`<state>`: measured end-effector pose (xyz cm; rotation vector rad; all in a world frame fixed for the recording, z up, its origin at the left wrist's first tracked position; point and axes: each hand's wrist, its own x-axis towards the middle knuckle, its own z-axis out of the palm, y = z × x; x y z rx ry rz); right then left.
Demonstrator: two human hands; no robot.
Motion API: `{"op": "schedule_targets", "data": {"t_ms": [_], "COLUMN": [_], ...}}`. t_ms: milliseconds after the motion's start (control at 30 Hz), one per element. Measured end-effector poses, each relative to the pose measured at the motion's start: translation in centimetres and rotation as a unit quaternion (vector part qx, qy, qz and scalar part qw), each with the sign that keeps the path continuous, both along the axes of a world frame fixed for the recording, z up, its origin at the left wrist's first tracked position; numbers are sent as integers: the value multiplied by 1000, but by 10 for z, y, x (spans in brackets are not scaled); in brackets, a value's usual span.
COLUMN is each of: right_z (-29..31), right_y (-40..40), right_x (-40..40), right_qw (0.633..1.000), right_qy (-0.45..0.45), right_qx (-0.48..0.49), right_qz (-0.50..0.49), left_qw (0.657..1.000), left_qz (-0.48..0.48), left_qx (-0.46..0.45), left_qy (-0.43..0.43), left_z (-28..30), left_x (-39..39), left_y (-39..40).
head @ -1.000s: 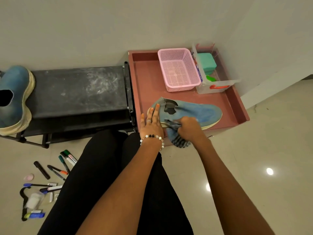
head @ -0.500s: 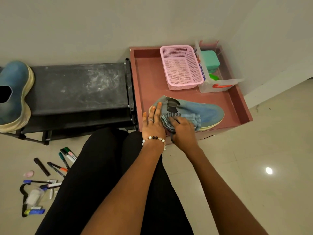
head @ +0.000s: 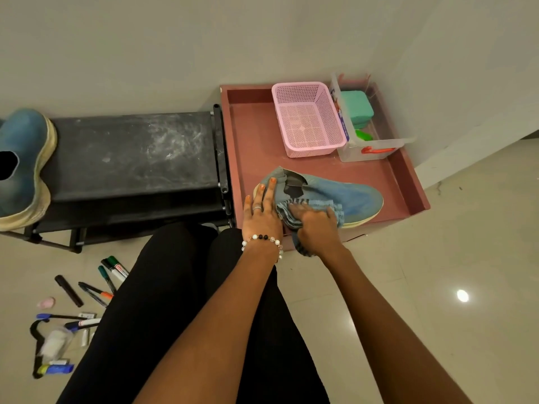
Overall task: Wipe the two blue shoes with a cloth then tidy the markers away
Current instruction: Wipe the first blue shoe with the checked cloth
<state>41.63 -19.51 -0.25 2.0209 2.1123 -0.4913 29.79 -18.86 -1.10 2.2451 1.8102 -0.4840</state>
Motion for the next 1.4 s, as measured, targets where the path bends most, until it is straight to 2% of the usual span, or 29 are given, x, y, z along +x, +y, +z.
{"op": "schedule_targets", "data": {"t_ms": [100, 200, 333, 667, 900, 1067, 1233, 1300, 1400], "right_z": [-2, -6, 11, 4, 21, 12, 12, 17, 30], "right_y": [16, 31, 13, 31, 8, 34, 25, 13, -1], "right_x": [-17, -27, -7, -21, -1, -21, -12, 4, 35], "right_qw": [999, 998, 995, 996, 994, 990, 989, 988, 968], "right_qy": [-32, -20, 9, -3, -33, -53, -10, 75, 230], "right_qx": [-22, -51, -92, -84, -93, -112, -117, -113, -92], "right_qz": [-1, -7, 25, 32, 38, 69, 88, 70, -45], "left_qw": [1000, 1000, 999, 999, 997, 997, 997, 997, 998], "left_qz": [0, -1, -11, -18, -24, -15, -17, -13, -5], "left_qx": [-4, -11, -30, -36, -49, -42, -49, -47, -22], "left_qy": [-11, -13, 6, 32, 49, 55, 54, 55, 51], "left_z": [0, 1, 2, 7, 8, 6, 6, 5, 3], "left_x": [-1, -5, -5, -6, -2, -3, -3, -1, 1], "left_y": [1, 3, 1, 2, 2, 2, 2, 1, -2]}}
